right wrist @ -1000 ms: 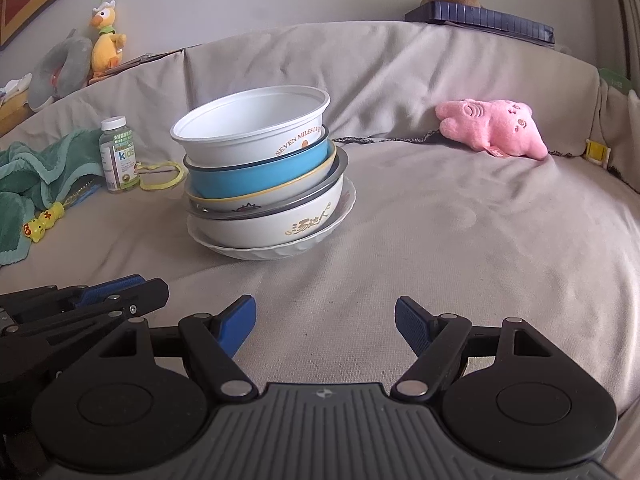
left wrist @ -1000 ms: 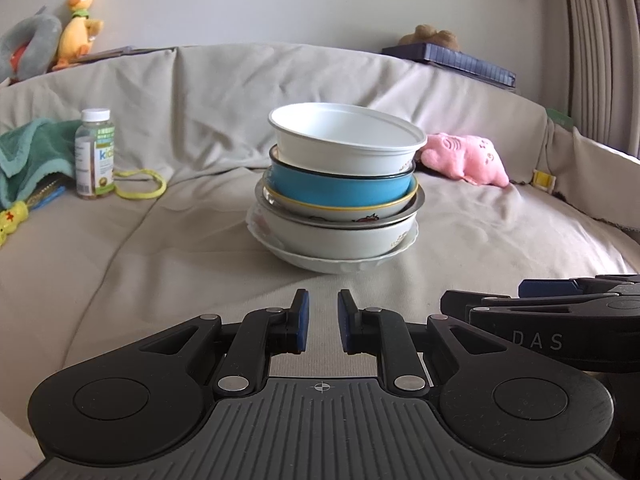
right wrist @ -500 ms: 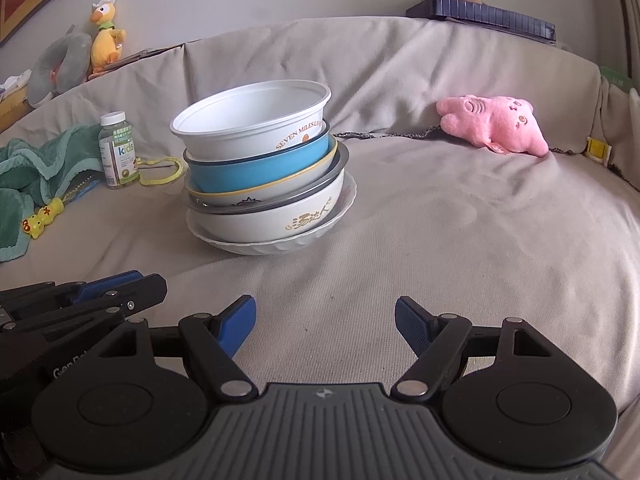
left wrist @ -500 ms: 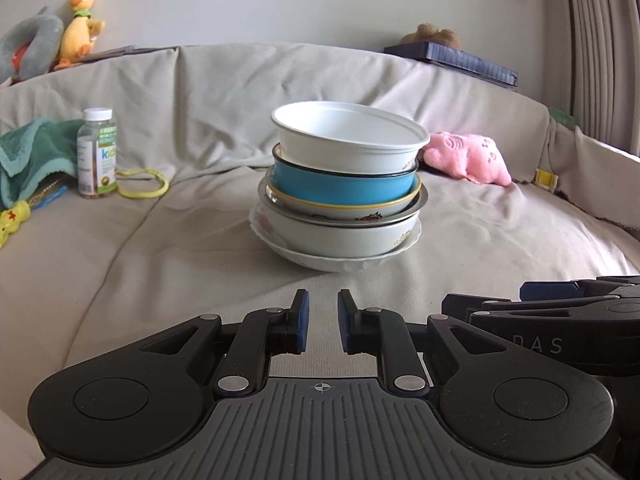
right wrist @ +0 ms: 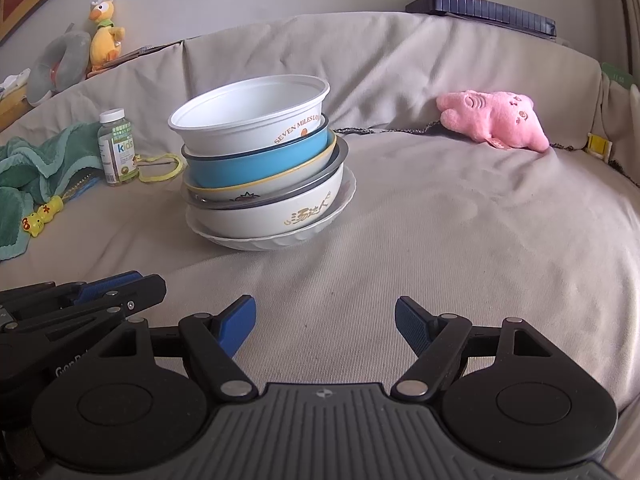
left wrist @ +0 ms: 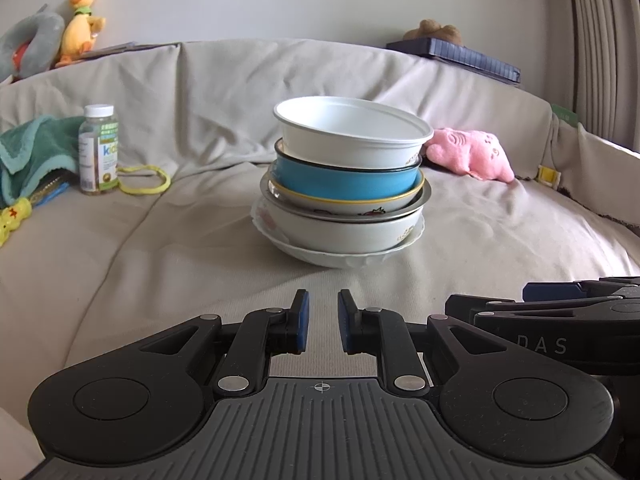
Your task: Organize plates and bowls
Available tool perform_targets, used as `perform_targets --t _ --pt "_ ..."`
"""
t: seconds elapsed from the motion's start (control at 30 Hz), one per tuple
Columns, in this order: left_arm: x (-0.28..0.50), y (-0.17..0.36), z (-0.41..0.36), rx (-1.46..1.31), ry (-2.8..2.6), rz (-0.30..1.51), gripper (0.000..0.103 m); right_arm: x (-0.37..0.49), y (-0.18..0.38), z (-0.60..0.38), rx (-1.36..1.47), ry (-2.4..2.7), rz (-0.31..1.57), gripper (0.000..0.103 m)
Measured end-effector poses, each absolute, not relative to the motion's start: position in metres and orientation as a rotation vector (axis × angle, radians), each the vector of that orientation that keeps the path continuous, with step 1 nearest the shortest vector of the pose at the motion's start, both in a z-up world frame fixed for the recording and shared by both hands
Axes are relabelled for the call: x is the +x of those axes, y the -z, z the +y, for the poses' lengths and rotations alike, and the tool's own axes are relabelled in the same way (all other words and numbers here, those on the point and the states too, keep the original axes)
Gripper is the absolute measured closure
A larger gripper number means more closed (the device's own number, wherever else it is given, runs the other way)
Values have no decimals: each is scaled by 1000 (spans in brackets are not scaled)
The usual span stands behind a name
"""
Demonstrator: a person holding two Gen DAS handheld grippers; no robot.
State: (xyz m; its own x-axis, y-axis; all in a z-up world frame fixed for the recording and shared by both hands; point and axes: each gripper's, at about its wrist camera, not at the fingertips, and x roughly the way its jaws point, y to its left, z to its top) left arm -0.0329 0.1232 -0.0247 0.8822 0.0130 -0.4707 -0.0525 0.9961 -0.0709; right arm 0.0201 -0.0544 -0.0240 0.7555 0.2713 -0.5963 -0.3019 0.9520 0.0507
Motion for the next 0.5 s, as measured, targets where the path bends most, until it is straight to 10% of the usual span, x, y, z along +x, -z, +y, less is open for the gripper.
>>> perform_targets --t 0.5 --pt "-32 25 124 -76 -36 489 84 20 24 -54 -48 -312 643 25"
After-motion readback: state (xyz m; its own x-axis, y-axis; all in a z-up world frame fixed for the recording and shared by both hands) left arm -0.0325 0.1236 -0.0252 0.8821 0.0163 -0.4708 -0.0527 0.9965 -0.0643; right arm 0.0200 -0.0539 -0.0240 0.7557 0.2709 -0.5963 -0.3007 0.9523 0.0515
